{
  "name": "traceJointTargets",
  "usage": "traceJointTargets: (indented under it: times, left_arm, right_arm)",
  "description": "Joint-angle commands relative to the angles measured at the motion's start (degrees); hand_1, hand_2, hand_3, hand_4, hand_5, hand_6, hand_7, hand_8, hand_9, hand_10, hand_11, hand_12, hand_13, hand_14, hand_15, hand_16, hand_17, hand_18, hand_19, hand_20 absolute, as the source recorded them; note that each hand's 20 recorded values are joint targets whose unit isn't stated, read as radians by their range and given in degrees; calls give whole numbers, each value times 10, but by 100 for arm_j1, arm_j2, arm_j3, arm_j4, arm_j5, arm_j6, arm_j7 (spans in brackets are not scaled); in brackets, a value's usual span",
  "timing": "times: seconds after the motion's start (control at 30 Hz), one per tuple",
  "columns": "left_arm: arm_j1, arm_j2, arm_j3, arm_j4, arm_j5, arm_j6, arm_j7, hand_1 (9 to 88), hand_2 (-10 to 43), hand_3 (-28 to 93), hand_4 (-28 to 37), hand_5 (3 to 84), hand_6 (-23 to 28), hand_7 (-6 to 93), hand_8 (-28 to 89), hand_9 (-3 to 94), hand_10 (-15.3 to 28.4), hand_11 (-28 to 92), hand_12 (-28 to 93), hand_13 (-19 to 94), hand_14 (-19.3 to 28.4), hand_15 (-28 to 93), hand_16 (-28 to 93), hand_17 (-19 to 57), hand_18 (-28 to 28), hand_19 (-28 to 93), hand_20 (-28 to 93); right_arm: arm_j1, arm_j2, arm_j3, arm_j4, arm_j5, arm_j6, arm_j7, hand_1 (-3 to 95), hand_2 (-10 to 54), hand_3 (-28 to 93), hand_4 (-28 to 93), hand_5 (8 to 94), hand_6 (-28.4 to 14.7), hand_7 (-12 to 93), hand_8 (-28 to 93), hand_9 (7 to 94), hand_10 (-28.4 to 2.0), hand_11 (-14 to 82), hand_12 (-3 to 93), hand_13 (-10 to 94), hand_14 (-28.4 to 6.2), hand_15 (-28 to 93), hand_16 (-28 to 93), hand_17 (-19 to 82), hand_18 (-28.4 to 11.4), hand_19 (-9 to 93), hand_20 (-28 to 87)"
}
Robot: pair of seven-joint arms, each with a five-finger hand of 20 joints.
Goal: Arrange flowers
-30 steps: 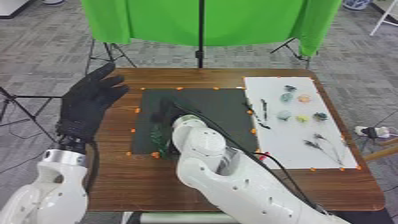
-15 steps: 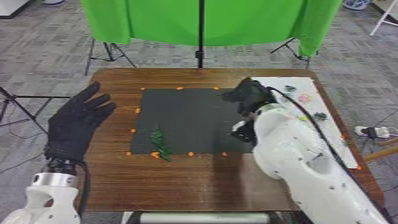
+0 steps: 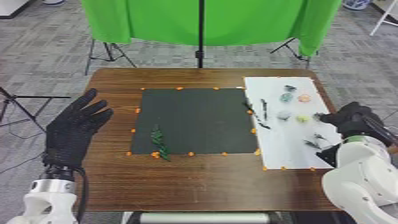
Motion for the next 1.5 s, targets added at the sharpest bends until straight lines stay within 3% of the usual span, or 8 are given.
traceJointTargets:
  times: [0.03,0.4,0.63,0.7,0.8,1.07,1.33,1.5]
  left_arm:
    - [-3,-51,82,-2,-18,-4,-13,244,54,790,-233,401,87,129,-92,369,201,245,123,269,280,536,-74,-82,284,578,39]
    - [6,-74,46,1,-32,31,-35,246,53,790,-232,400,87,130,-92,368,202,245,123,270,280,536,-74,-81,284,568,60]
    - [-15,-102,59,13,-17,-4,-67,245,54,789,-232,400,88,131,-93,369,203,246,122,270,280,536,-74,-81,284,564,71]
    - [-17,-84,80,23,-28,0,-34,245,54,789,-232,400,88,131,-93,369,203,246,122,270,281,536,-74,-81,284,563,74]
    - [-19,-103,68,20,-17,-15,-62,246,54,788,-232,400,88,132,-93,368,202,246,123,270,280,536,-74,-81,284,560,78]
    - [16,-118,38,17,-7,-25,-43,246,54,788,-231,400,88,133,-94,368,203,246,123,269,280,536,-74,-81,284,557,89]
    - [66,-140,-70,-36,23,-45,-74,246,53,791,-232,401,88,132,-94,368,202,247,123,270,281,536,-74,-80,284,552,97]
    - [125,-109,-106,-99,23,26,-92,247,54,790,-232,400,88,134,-94,368,202,246,122,270,281,536,-74,-80,284,551,102]
  right_arm:
    - [-524,138,-204,257,-399,-240,328,329,-34,774,-258,598,-48,143,-120,652,-211,306,152,618,-164,756,89,262,-270,901,333]
    - [-536,241,-365,554,-347,-561,482,349,-63,774,-253,616,-47,143,-119,655,-211,340,157,625,-163,776,88,268,-272,915,336]
    - [111,469,-1209,1124,-806,-363,691,431,-88,753,-274,726,-27,151,-60,721,-179,358,163,670,-143,773,104,299,-266,929,342]
    - [192,525,-1307,1188,-801,-264,699,520,-94,698,-282,813,-15,156,3,786,-145,336,219,713,-119,768,126,344,-256,932,388]
    - [302,504,-1355,1246,-746,-293,719,551,-95,677,-283,857,-6,162,18,826,-119,336,266,734,-106,770,136,363,-252,932,412]
    - [301,611,-1359,983,-1195,281,781,553,-95,692,-283,887,-3,170,55,863,-111,397,260,784,-89,772,149,407,-249,932,482]
    - [1025,91,-1822,106,-1525,406,146,549,-95,716,-283,903,-10,170,67,882,-116,416,250,808,-87,773,156,432,-258,932,524]
    - [2280,-914,-3021,239,-1286,75,-563,546,-95,726,-283,907,-15,165,72,882,-118,428,249,810,-90,778,161,436,-260,932,540]
